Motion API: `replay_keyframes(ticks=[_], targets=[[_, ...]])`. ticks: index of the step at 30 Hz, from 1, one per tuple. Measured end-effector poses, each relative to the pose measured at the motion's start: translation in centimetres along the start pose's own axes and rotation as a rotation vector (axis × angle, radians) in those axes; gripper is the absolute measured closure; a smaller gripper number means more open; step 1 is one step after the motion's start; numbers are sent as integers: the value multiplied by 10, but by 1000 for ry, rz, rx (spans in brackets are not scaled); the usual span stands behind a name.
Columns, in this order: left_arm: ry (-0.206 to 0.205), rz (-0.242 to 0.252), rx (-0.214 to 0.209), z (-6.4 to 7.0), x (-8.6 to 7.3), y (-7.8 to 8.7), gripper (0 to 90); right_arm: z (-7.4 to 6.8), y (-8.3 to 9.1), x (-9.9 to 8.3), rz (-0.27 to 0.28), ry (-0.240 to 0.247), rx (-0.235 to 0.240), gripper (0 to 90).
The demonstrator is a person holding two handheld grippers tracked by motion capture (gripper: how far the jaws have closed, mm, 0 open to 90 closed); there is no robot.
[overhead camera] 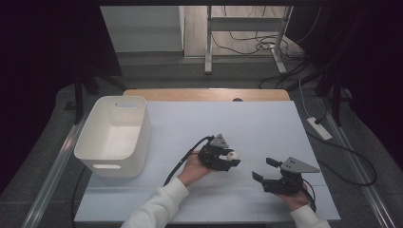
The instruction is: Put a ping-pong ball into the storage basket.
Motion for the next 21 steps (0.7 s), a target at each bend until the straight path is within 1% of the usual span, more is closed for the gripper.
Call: replay_keyframes(ticks=[9,17,19,21], targets=[[1,14,-3,0,0,6,508,0,0,-1,-3,2,1,190],[5,33,5,-2,-1,16,508,0,0,-1,-2,3,-2,192],[12,38,14,-2,-1,18,508,0,0,-1,-2,3,-2,192],[10,39,18,-3,-2,21,508,0,0,-1,-1,3,-1,191]])
Point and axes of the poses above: each handheld gripper's, and its own axes: y roughly backward along the jaws, x roughly out of its top, z roughly to its right, the point moved 6 cm from there along -y, roughly forward along the jaws, and after that the axes turned 12 degrees about -x, right-handed, at the moved point
